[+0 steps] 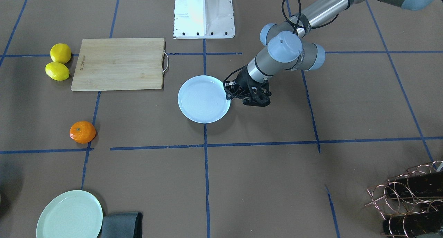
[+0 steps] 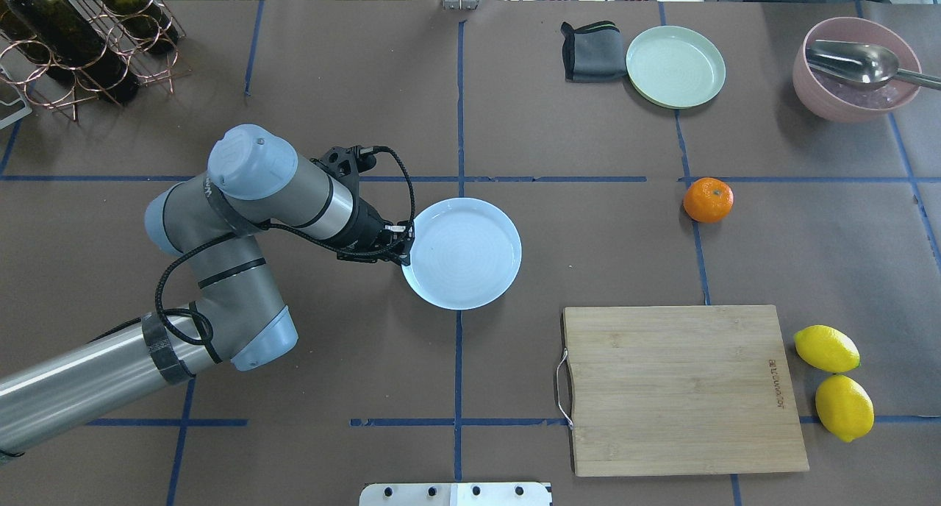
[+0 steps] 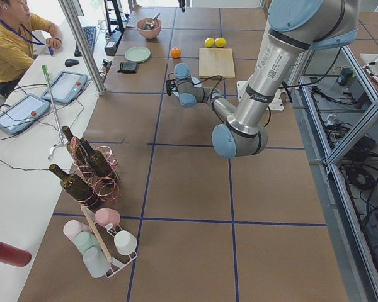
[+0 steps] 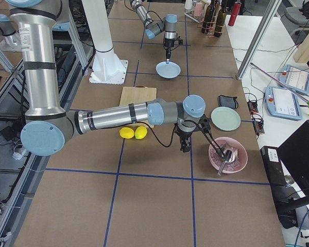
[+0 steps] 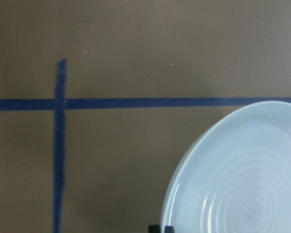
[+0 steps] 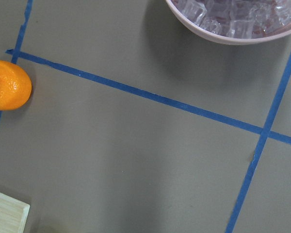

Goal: Pick orange to plate
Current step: 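Grip the plate rim with the left gripper and slide it toward table center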

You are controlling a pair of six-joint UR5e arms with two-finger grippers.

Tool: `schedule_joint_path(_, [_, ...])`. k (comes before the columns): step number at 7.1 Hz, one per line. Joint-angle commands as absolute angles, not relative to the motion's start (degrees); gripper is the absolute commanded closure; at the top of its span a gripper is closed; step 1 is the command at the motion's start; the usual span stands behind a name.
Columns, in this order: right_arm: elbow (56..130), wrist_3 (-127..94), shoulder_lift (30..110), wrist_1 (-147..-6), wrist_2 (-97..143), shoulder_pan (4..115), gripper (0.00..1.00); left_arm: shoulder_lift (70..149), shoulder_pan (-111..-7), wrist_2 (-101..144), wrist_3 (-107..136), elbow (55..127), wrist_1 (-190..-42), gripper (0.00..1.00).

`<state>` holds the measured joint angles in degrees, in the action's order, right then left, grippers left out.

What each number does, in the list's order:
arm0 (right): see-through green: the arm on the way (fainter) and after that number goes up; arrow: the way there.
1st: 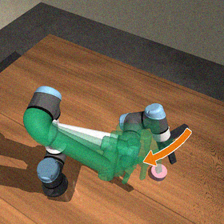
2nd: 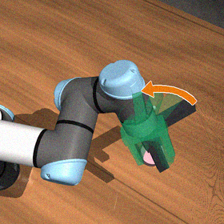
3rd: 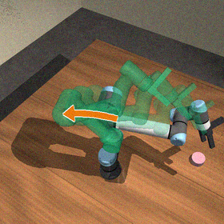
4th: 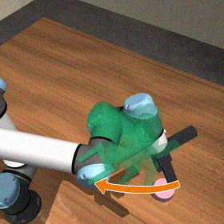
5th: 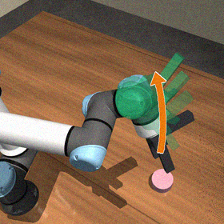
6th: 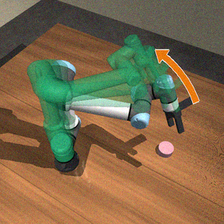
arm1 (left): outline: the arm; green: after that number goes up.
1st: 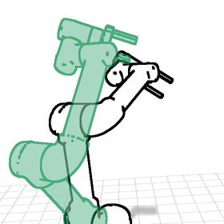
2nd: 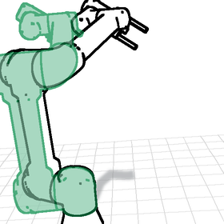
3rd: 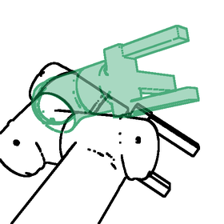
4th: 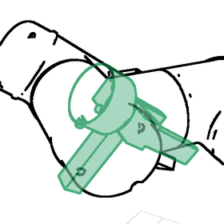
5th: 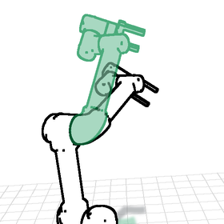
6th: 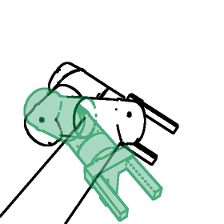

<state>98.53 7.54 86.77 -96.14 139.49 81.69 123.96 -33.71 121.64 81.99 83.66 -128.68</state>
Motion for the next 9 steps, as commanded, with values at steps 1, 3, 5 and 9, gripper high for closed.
schedule_joint_path(1, [98.61,7.38,86.75,-96.15,139.57,81.65,0.00,124.45,-33.31,119.89,82.09,82.10,-128.76,1.00])
schedule_joint_path(3, [98.61,7.38,85.62,-96.15,139.83,79.90,0.00,124.45,-32.44,118.14,82.09,81.31,-128.85,1.00])
schedule_joint_path(5, [98.18,7.12,84.56,-96.15,139.83,78.76,0.00,125.15,-32.08,116.89,82.00,81.04,-129.11,0.53])
schedule_joint_path(9, [95.55,-27.54,81.83,-74.74,136.18,65.97,0.00,124.02,-33.75,116.98,82.70,87.80,-129.20,0.39])
